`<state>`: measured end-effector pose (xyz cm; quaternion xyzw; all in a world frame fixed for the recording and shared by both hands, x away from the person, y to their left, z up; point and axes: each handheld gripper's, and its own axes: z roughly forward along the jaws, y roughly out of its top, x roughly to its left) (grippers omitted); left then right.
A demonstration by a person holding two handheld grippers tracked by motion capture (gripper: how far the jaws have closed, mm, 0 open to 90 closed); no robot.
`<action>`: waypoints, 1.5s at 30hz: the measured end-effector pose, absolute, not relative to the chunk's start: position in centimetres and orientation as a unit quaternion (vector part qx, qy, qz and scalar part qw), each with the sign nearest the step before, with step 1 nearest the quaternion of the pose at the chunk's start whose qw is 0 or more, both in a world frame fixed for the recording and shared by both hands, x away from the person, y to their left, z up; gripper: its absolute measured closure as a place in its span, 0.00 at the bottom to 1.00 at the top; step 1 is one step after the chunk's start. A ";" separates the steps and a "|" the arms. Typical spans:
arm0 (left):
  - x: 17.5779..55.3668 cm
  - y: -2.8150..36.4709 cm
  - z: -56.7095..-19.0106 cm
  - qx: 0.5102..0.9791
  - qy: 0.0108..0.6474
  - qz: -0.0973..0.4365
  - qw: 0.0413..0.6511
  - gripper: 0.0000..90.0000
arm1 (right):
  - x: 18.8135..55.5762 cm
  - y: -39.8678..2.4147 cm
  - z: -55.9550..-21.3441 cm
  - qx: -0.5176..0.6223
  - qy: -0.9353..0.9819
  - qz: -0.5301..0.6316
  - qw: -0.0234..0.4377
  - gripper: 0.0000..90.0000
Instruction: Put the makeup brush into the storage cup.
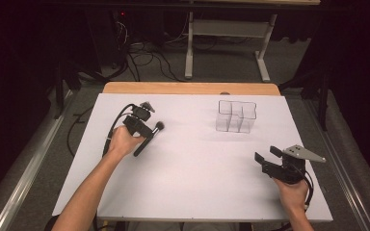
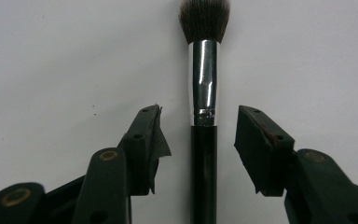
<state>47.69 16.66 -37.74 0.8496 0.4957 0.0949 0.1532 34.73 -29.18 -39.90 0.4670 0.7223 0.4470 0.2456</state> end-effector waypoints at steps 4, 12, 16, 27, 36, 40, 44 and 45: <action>47.8 16.5 -38.2 0.854 0.494 0.083 0.143 0.61 | 34.7 -29.3 -39.9 0.468 0.721 0.448 0.246 0.37; 48.0 16.0 -38.9 0.856 0.495 0.071 0.131 0.64 | 34.8 -29.2 -40.0 0.467 0.725 0.446 0.240 0.37; 47.9 16.0 -39.4 0.855 0.498 0.066 0.130 0.65 | 34.8 -29.1 -40.0 0.465 0.726 0.447 0.241 0.37; 47.8 16.2 -40.0 0.853 0.502 0.063 0.127 0.71 | 34.8 -29.1 -40.0 0.463 0.728 0.444 0.241 0.37; 47.8 16.1 -40.0 0.854 0.500 0.069 0.127 0.81 | 34.8 -29.0 -40.0 0.463 0.729 0.445 0.240 0.38; 47.8 16.0 -40.0 0.855 0.498 0.070 0.127 0.81 | 34.8 -28.9 -40.0 0.461 0.729 0.444 0.241 0.38; 47.9 16.1 -40.0 0.855 0.498 0.066 0.128 0.81 | 34.9 -29.0 -40.0 0.460 0.731 0.443 0.238 0.38; 47.9 16.1 -40.0 0.855 0.499 0.064 0.129 0.82 | 34.8 -29.0 -40.0 0.462 0.730 0.443 0.239 0.38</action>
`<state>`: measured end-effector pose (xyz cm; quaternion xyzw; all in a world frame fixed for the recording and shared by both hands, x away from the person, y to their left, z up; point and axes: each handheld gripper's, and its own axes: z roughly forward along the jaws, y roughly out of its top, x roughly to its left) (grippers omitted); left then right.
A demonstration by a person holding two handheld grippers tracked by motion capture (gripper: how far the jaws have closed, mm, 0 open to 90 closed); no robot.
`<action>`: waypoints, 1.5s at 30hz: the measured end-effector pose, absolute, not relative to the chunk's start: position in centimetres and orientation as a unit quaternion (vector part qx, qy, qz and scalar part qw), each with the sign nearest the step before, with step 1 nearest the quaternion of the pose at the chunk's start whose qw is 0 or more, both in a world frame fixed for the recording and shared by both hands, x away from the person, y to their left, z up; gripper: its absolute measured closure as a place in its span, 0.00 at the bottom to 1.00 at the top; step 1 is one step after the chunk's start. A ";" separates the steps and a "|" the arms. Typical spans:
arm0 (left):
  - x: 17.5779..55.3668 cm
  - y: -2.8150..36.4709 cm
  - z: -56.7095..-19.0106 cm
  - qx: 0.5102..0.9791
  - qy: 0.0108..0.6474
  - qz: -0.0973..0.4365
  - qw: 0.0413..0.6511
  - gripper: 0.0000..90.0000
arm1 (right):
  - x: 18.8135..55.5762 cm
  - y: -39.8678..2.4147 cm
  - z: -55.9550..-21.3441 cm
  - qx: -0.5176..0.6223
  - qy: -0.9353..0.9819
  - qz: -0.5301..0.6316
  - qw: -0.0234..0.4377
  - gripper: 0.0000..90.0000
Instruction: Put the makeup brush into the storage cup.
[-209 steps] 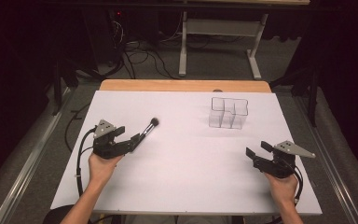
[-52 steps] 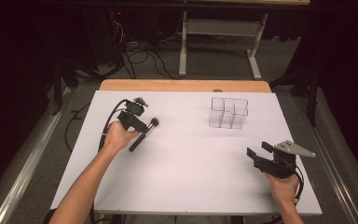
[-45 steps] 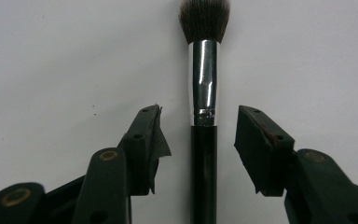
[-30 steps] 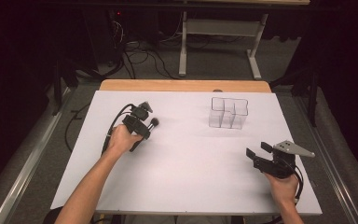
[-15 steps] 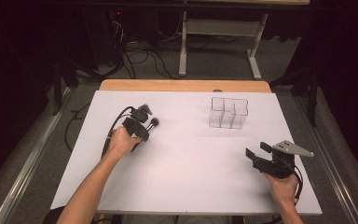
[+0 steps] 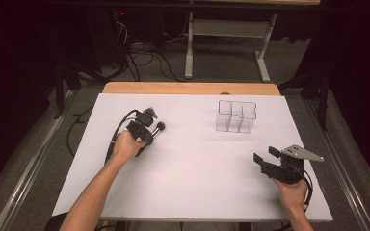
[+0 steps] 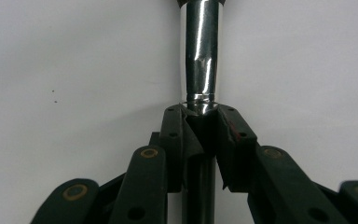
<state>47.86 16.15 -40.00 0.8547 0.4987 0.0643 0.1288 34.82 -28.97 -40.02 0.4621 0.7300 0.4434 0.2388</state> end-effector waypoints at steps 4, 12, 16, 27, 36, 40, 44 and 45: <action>47.9 16.1 -40.0 0.856 0.497 0.065 0.127 0.82 | 34.8 -28.9 -40.0 0.460 0.732 0.442 0.238 0.38; 47.9 16.2 -40.0 0.857 0.494 0.067 0.134 0.82 | 34.9 -28.9 -40.1 0.460 0.733 0.442 0.237 0.38; 47.8 16.2 -39.9 0.855 0.493 0.076 0.146 0.82 | 34.9 -28.9 -40.1 0.460 0.732 0.443 0.236 0.38; 47.4 16.4 -38.7 0.853 0.481 0.092 0.180 0.82 | 34.9 -29.0 -40.1 0.459 0.732 0.445 0.236 0.38; 46.6 16.7 -37.4 0.845 0.473 0.101 0.228 0.82 | 34.9 -28.9 -40.1 0.458 0.733 0.443 0.236 0.38; 46.1 16.6 -36.7 0.842 0.466 0.100 0.255 0.82 | 34.9 -28.9 -40.1 0.459 0.733 0.443 0.236 0.38; 45.7 16.4 -36.3 0.843 0.455 0.101 0.268 0.82 | 34.9 -28.9 -40.1 0.459 0.732 0.444 0.236 0.38; 45.6 16.3 -36.2 0.844 0.453 0.102 0.269 0.82 | 34.9 -28.9 -40.1 0.459 0.733 0.444 0.236 0.38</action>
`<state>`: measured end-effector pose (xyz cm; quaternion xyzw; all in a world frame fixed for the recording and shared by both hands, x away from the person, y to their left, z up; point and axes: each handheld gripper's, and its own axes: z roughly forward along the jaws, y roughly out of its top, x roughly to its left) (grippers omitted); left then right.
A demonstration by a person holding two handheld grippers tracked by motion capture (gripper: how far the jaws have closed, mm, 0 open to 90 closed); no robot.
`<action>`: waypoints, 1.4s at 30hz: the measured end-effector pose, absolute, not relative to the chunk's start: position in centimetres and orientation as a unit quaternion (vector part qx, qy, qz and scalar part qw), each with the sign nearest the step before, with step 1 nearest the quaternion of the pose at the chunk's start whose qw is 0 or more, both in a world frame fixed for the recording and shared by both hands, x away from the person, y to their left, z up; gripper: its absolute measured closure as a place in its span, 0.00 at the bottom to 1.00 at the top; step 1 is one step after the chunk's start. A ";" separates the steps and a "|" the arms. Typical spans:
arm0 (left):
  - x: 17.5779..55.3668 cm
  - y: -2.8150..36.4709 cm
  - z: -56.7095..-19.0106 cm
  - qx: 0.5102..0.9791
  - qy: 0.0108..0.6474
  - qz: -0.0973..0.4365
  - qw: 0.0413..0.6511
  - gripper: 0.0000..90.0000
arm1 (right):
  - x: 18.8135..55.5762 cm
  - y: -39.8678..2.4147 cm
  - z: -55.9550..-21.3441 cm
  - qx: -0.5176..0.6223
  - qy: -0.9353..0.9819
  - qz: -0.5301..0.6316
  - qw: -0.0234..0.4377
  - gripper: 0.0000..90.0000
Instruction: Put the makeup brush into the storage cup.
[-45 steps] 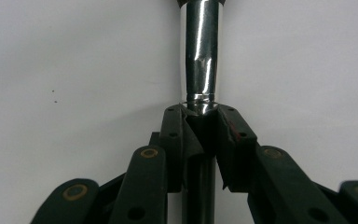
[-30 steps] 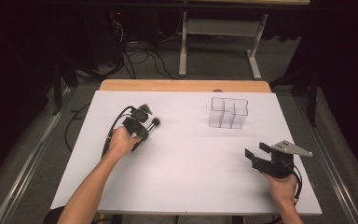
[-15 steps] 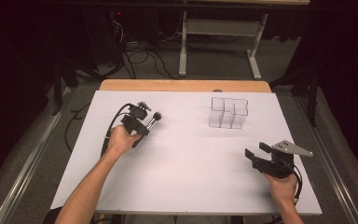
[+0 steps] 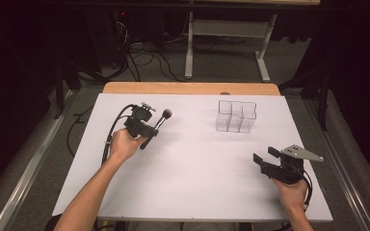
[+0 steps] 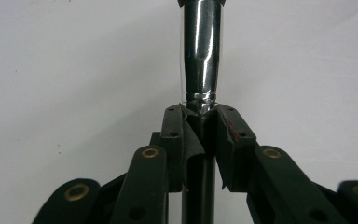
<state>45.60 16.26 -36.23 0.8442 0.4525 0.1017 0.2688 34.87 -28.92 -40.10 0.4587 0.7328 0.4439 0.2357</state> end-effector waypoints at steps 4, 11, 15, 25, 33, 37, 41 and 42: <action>45.2 15.9 -35.9 0.846 0.443 0.104 0.279 0.82 | 34.9 -28.9 -40.1 0.458 0.733 0.444 0.236 0.38; 44.3 15.3 -35.4 0.849 0.423 0.109 0.297 0.82 | 34.9 -28.9 -40.1 0.458 0.733 0.444 0.236 0.38; 43.7 14.9 -34.9 0.851 0.412 0.110 0.307 0.82 | 34.9 -28.8 -40.1 0.458 0.733 0.444 0.236 0.38; 42.6 14.3 -34.5 0.851 0.394 0.111 0.330 0.82 | 34.9 -28.8 -40.1 0.456 0.735 0.443 0.235 0.38; 41.5 14.2 -34.4 0.847 0.385 0.111 0.350 0.82 | 34.9 -28.8 -40.1 0.456 0.736 0.442 0.235 0.38; 41.0 14.0 -34.3 0.844 0.381 0.105 0.363 0.82 | 34.9 -28.8 -40.2 0.457 0.736 0.441 0.234 0.38; 40.8 13.8 -34.4 0.844 0.377 0.103 0.367 0.82 | 34.9 -28.9 -40.2 0.459 0.734 0.443 0.234 0.38; 40.6 13.7 -34.5 0.842 0.378 0.103 0.371 0.82 | 34.9 -28.9 -40.2 0.458 0.734 0.444 0.234 0.38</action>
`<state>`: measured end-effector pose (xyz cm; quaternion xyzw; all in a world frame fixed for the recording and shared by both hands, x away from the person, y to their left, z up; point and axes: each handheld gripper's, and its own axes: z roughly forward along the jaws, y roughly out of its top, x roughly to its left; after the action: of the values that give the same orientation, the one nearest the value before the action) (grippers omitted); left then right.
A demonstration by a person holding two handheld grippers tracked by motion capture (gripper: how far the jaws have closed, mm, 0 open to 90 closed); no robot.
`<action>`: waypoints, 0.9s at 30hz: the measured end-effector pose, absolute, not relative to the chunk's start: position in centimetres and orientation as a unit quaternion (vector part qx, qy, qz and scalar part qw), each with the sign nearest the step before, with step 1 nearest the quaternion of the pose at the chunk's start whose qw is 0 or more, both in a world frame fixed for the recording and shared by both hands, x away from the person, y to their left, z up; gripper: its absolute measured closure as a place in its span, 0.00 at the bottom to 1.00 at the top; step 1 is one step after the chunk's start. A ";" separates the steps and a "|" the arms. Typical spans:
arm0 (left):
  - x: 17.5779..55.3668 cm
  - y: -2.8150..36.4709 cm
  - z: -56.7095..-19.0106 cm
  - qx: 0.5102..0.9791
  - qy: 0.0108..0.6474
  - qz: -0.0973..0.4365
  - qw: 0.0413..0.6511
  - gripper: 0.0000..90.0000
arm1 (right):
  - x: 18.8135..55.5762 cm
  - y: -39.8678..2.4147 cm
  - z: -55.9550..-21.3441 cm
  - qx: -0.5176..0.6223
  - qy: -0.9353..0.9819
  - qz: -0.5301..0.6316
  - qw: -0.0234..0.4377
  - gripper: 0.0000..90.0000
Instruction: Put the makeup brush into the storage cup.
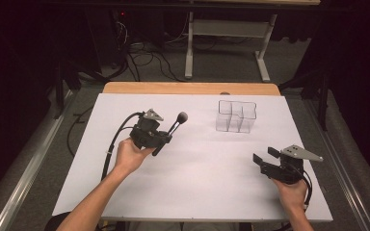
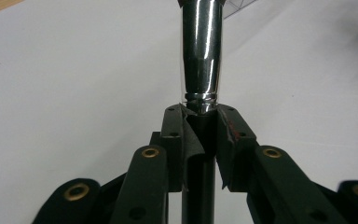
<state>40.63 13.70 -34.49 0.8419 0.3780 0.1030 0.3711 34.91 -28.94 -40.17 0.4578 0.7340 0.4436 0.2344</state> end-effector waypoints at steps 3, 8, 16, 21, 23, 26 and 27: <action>40.2 13.6 -34.6 0.842 0.373 0.100 0.378 0.82 | 34.9 -28.9 -40.2 0.458 0.734 0.443 0.235 0.38; 39.6 13.5 -34.6 0.840 0.366 0.098 0.388 0.82 | 34.9 -28.9 -40.2 0.457 0.735 0.443 0.233 0.38; 38.8 13.7 -35.1 0.837 0.363 0.096 0.397 0.82 | 34.9 -28.8 -40.2 0.457 0.735 0.442 0.235 0.38; 38.4 13.8 -35.2 0.833 0.363 0.096 0.407 0.82 | 34.9 -28.9 -40.2 0.458 0.733 0.444 0.237 0.38; 38.1 13.8 -35.2 0.833 0.359 0.097 0.410 0.82 | 34.9 -28.9 -40.1 0.457 0.734 0.443 0.237 0.38; 37.6 13.7 -35.2 0.832 0.356 0.099 0.414 0.82 | 34.8 -28.8 -40.1 0.456 0.735 0.443 0.236 0.38; 37.4 13.6 -35.2 0.832 0.354 0.101 0.414 0.82 | 34.9 -28.8 -40.2 0.456 0.735 0.442 0.236 0.38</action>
<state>37.44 13.65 -35.17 0.8324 0.3539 0.1010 0.4142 34.85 -28.76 -40.16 0.4563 0.7351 0.4425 0.2358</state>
